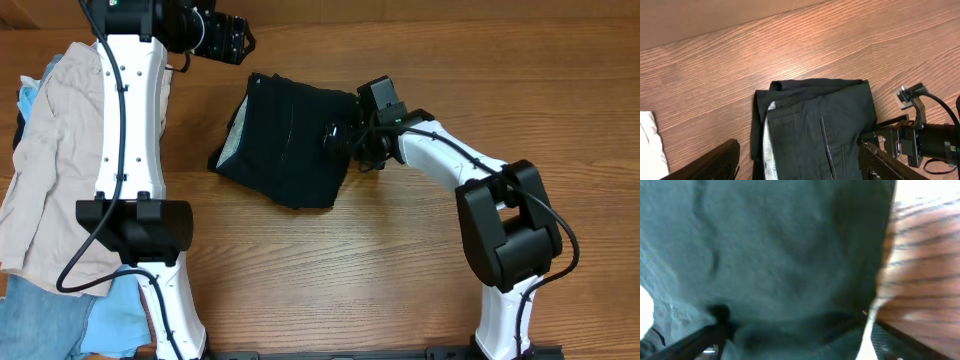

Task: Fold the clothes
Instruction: 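Grasp the folded shorts with the right gripper and place them at right table edge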

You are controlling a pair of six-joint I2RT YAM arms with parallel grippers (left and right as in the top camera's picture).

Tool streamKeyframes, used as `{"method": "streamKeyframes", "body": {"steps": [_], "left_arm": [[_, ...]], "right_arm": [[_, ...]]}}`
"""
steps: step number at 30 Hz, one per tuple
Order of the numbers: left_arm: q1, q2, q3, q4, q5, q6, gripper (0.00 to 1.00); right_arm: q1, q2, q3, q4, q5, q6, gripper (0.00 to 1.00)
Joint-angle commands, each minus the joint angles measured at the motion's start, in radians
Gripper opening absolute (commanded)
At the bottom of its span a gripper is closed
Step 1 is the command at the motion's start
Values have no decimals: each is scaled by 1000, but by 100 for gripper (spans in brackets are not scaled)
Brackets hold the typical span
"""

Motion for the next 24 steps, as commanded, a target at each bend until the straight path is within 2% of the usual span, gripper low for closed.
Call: {"method": "streamKeyframes", "body": {"steps": [1,2,4,8,13,21,24], "left_arm": [[5,-14,13,-10,-23,-10,78],[5,-14,13,-12,-23,-10,78],[5,-14,13,-20,-23,-10,78],[5,-14,13,-36,-23,-10,77],[4,-14,13,-38,-40,-10,76],[2,-14,12,-42,-40,-14,75],[-2,-14,12,-37,-39,-26,76]], "right_arm": [[32,19,-2,40,-10,14,64],[42,19,-2,53,-12,14,46],[46,19,-2,66,-12,14,25],[3,19,3,121,-12,26,4],[-188,19,27,140,-24,81,4],[-704,18,41,98,-28,85,4],[-955,18,41,37,-27,85,4]]}}
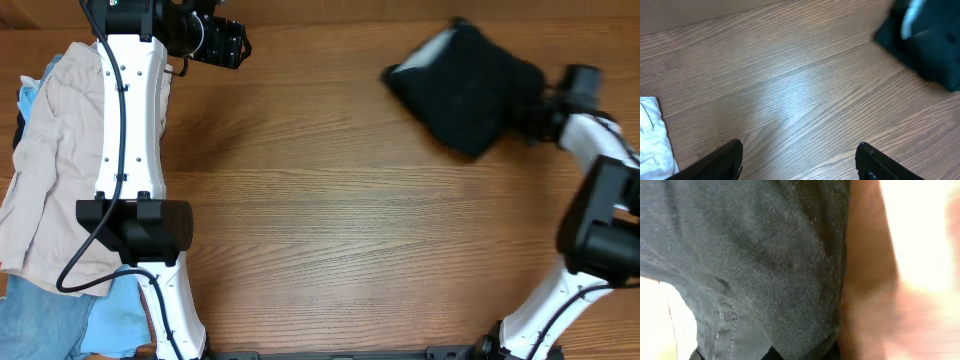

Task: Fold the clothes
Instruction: 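Grasp the folded shorts with the right gripper and place them at right table edge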

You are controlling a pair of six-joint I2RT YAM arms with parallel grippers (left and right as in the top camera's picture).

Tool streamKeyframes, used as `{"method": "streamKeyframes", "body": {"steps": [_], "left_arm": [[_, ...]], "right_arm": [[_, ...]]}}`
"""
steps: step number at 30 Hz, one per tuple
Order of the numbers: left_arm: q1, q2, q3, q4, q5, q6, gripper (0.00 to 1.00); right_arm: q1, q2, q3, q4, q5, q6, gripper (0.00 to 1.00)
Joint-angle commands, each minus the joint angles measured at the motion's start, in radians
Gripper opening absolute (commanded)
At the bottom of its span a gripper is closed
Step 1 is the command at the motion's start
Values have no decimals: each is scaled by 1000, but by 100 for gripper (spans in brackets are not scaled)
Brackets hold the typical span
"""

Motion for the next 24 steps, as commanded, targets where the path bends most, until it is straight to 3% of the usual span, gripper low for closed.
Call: {"method": "streamKeyframes", "body": {"steps": [1,3,6,9,15,16,17,18,24], "left_arm": [[-6,-14,12,1,-6,-22,76],[-16,-14,12,5,-6,-22,76],[-32,-14,12,11,-7,-26,76],[-45,-13,12,20,-6,-26,76],[-49,-13,12,20,-6,-30,76],[-49,-13,12,20,-6,-34,77],[-49,-13,12,20,-6,-37,78],[-49,-13,12,20,-6,-37,79],[-49,-13,12,20,-6,-36,83]], "right_arm": [[-217,3,24,-24,22,6,4],[-354,3,24,-60,26,53,4],[-447,3,24,-56,22,42,4],[-447,3,24,-24,22,-26,4],[-445,3,24,2,10,-26,7],[-445,3,24,-4,10,-26,25],[-445,3,24,-11,11,-26,59],[-445,3,24,-17,9,-26,100],[-468,-162,26,-215,45,-27,100]]}}
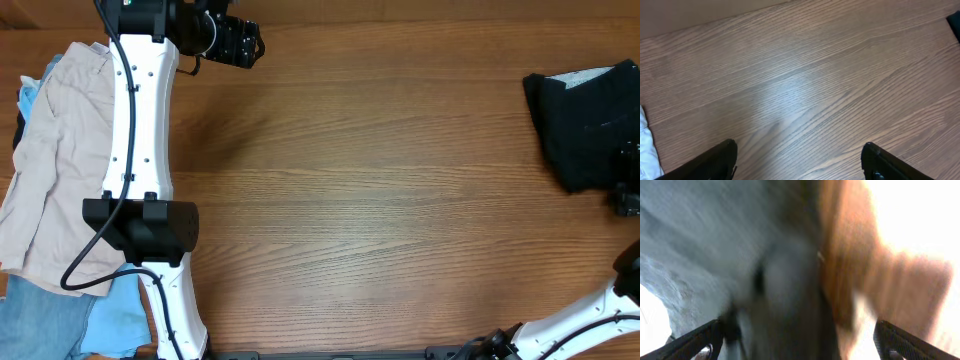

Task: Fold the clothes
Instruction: 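Grasp the folded shorts with the right gripper and place them at right table edge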

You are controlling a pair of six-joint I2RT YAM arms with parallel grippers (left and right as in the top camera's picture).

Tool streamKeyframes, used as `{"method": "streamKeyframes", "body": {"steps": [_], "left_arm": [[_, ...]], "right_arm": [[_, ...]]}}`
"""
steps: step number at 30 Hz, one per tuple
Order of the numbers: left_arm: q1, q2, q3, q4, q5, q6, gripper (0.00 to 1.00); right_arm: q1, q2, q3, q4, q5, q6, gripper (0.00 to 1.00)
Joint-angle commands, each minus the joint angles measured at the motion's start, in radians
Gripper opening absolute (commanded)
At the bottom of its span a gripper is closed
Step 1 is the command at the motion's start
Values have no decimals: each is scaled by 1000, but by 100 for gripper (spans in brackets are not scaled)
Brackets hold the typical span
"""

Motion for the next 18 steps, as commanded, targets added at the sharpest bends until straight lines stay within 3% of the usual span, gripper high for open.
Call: {"method": "streamKeyframes", "body": {"steps": [1,4,6,7,9,11,14,18], "left_arm": [[-7,-13,12,1,-6,-10,84],[-7,-13,12,1,-5,-10,89],[-7,-13,12,2,-6,-10,98],[-7,-13,12,1,-6,-10,100],[-7,-13,12,-2,-6,-10,100],[-7,-13,12,-16,-6,-10,100],[-7,-13,12,-14,-6,-10,100],[-7,-13,12,-14,-6,-10,100]], "right_arm": [[-10,-197,18,-58,69,-16,100],[-8,-381,18,-122,37,-81,100],[11,-503,18,-129,-142,-176,100],[42,-566,18,-131,-253,-223,100],[134,-656,18,-167,-296,-245,100],[287,-726,18,-197,-285,-273,100],[638,-761,18,-248,-166,-273,100],[989,-731,18,-175,-115,-268,100]]}}
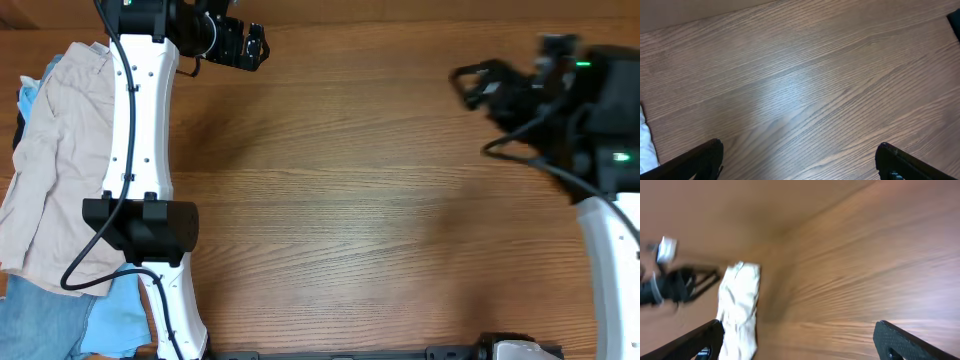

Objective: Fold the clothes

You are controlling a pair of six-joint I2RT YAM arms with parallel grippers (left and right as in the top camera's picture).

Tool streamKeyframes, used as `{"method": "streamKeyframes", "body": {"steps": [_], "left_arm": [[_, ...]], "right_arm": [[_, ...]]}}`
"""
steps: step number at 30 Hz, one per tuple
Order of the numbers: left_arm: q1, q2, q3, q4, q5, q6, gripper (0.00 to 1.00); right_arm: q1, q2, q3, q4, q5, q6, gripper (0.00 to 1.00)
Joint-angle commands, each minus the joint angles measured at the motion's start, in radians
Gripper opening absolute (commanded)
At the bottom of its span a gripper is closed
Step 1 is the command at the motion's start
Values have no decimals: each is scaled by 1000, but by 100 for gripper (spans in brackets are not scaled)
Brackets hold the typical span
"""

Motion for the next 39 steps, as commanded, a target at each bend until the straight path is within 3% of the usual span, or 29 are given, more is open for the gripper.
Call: {"method": "streamKeyframes", "body": {"steps": [1,4,8,12,16,20,23,27,33,39], "left_arm": [[-7,-13,12,1,-6,-6,100],[-7,-13,12,1,-6,-6,100],[-7,-13,12,1,-6,-6,100],[-7,-13,12,1,-6,-6,100],[-7,-13,12,1,-6,-6,100],[-7,-13,12,1,-6,-6,100],[-7,-13,12,1,-6,-6,100],[-7,-13,12,1,-6,-6,100],[-7,-13,12,1,-6,-6,100],[-6,-13,12,1,-6,-6,100]], "right_arm": [[182,13,14,44,40,-8,100],[306,16,13,30,45,-13,100],[308,18,12,-37,138,-57,100],[306,-27,11,-35,203,-534,100],[234,-175,-90,27,263,-534,100],[107,-483,-508,321,222,-531,100],[39,-789,-929,581,178,-524,100],[23,-1052,-1257,716,167,-524,100],[23,-1231,-1419,731,287,-444,100],[23,-1334,-1433,747,294,-445,100]]}}
